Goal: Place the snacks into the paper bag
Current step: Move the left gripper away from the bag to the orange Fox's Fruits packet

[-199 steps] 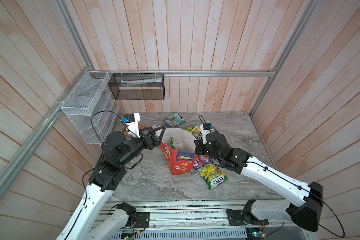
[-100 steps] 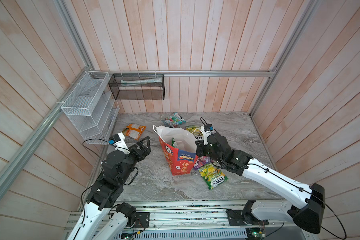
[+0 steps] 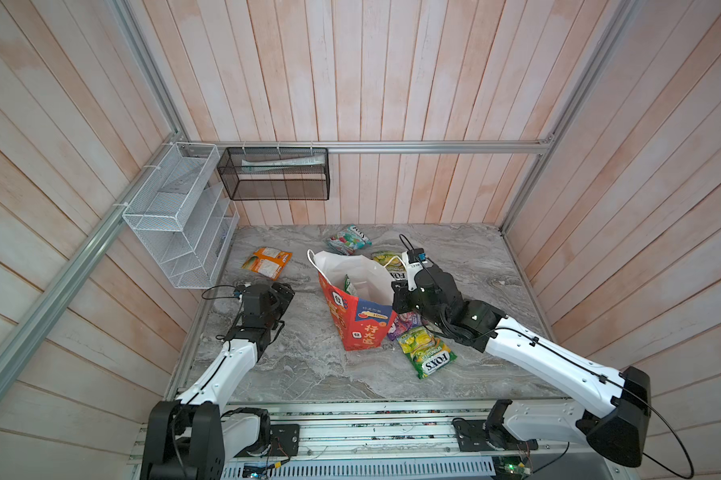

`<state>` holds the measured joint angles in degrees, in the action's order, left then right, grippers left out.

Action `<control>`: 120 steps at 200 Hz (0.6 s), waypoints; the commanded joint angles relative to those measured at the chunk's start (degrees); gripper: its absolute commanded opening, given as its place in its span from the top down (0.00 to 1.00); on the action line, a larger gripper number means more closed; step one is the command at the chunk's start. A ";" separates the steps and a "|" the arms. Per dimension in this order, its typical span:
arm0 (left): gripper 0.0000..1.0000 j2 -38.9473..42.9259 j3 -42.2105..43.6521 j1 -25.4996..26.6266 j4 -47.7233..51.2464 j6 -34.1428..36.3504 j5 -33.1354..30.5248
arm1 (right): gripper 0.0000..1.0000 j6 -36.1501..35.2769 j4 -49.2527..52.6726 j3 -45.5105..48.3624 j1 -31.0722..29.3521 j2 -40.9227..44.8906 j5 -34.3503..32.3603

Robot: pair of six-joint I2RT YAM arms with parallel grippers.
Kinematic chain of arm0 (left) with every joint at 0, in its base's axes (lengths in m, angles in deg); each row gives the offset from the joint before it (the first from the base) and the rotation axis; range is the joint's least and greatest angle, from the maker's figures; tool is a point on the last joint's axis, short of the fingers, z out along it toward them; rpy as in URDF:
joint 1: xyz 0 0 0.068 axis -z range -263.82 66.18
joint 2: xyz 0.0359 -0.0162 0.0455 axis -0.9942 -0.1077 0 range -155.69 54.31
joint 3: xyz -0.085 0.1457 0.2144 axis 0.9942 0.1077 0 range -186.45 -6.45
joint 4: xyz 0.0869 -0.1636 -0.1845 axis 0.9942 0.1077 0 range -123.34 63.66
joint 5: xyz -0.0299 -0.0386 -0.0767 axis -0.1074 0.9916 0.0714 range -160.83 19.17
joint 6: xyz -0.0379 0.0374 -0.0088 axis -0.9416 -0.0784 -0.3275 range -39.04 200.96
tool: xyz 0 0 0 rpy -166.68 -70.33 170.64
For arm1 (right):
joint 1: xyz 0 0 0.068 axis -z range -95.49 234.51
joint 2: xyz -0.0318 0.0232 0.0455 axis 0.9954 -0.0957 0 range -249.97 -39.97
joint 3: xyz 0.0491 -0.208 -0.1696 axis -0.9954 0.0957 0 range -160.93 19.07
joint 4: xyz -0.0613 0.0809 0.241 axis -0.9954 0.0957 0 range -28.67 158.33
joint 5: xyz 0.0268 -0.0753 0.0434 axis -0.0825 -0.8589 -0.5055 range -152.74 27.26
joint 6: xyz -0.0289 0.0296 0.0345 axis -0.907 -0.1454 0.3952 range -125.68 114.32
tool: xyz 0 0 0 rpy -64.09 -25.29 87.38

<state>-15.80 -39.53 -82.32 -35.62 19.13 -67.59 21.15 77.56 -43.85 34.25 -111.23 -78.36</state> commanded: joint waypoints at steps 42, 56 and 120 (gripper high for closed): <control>0.21 -18.92 -5.50 -8.09 -13.64 -4.11 10.64 | 1.00 -1.16 -2.18 -0.01 -0.20 0.09 -1.83; 0.21 -22.88 -7.26 -8.33 -15.02 -4.07 10.80 | 1.00 -1.25 -2.08 -0.23 -0.19 -0.11 -1.77; 0.27 -37.74 -11.63 -9.69 -24.59 -8.38 14.32 | 1.00 -1.17 -2.38 -0.11 -0.19 -0.13 -1.09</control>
<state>-48.74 -50.26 -91.30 -56.04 13.30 -55.11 20.84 77.54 -43.85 34.25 -111.28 -78.34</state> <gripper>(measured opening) 0.747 0.041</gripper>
